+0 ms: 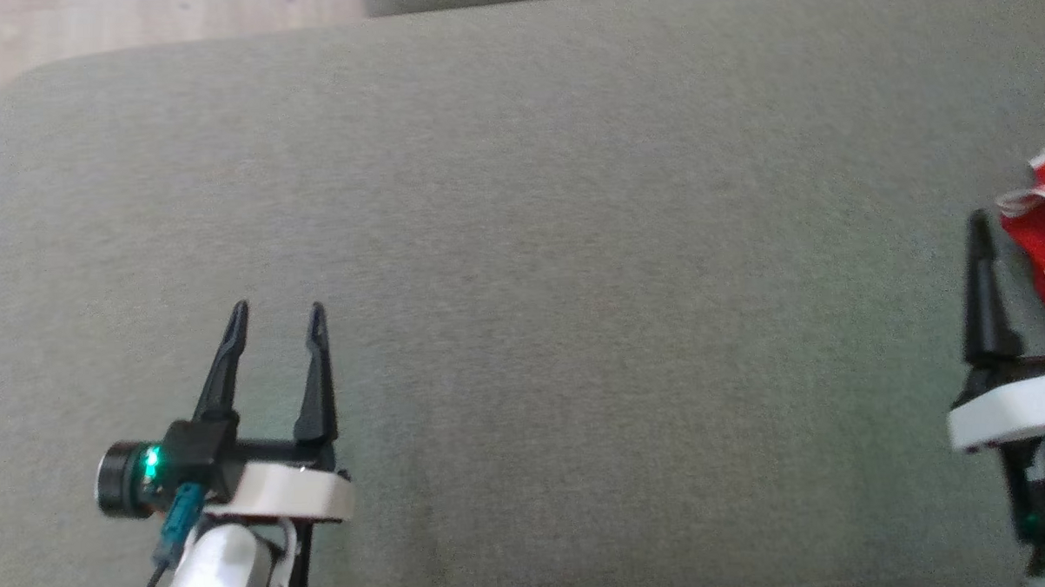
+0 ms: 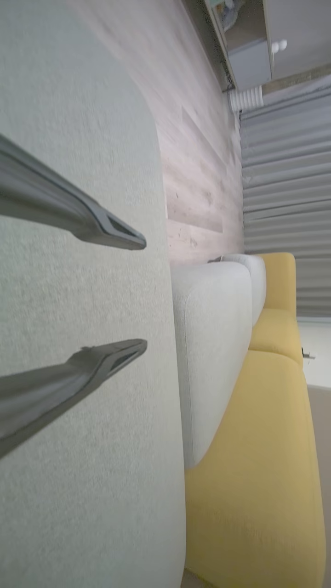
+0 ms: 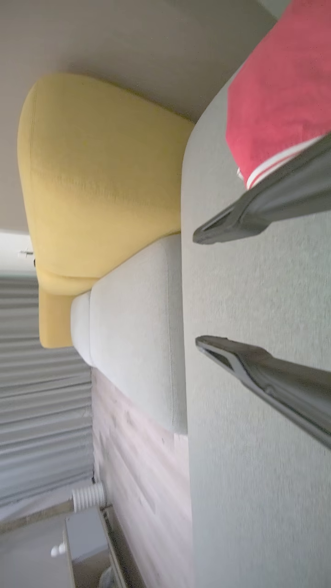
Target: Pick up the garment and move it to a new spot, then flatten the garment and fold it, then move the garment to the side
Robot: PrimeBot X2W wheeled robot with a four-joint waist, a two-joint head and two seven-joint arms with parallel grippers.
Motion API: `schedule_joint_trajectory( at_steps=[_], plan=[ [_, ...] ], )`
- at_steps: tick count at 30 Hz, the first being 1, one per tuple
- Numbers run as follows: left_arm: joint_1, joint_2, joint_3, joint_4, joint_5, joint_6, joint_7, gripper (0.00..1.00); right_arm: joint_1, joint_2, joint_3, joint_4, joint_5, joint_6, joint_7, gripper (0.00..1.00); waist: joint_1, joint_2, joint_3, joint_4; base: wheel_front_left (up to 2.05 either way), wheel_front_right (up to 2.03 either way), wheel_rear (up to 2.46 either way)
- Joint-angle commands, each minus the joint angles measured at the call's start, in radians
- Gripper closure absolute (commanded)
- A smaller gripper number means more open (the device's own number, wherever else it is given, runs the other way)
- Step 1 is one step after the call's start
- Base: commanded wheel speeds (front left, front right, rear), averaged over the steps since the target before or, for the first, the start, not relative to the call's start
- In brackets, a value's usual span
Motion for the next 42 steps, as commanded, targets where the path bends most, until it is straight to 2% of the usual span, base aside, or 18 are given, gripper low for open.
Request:
schedule_joint_trajectory(
  at_steps=[1, 9, 11, 25, 42],
  plan=[
    [-0.01, 0.029, 0.049, -0.021, -0.008, 0.008, -0.001, 0.0, 0.0, -0.004, 0.047, -0.057, -0.005, -0.001, -0.003, 0.0, 0.0002, 0.0, -0.042, 0.052, 0.0, 0.0, 0.0],
    [0.045, 0.054, 0.089, -0.008, -0.043, 0.023, -0.002, 0.0, 0.084, 0.019, 0.168, -0.099, 0.017, -0.001, -0.032, 0.0, 0.0002, 0.0, -0.093, 0.092, 0.0, 0.0, 0.0],
    [0.077, 0.059, 0.089, -0.015, -0.049, 0.026, -0.001, 0.0, 0.121, 0.019, 0.185, -0.093, 0.059, -0.001, -0.053, 0.0, 0.0002, 0.0, -0.12, 0.088, 0.0, 0.0, 0.0],
    [0.198, 0.058, 0.051, -0.042, -0.061, 0.039, 0.038, 0.0, 0.277, 0.02, 0.198, -0.089, 0.095, -0.001, -0.051, 0.0, 0.0002, 0.0, -0.219, 0.075, 0.0, 0.0, 0.0],
    [0.209, 0.069, 0.031, -0.057, -0.056, 0.052, 0.051, 0.0, 0.296, 0.02, 0.214, -0.092, 0.104, -0.001, -0.042, 0.0, 0.0002, 0.0, -0.231, 0.08, 0.0, 0.0, 0.0]
  ],
)
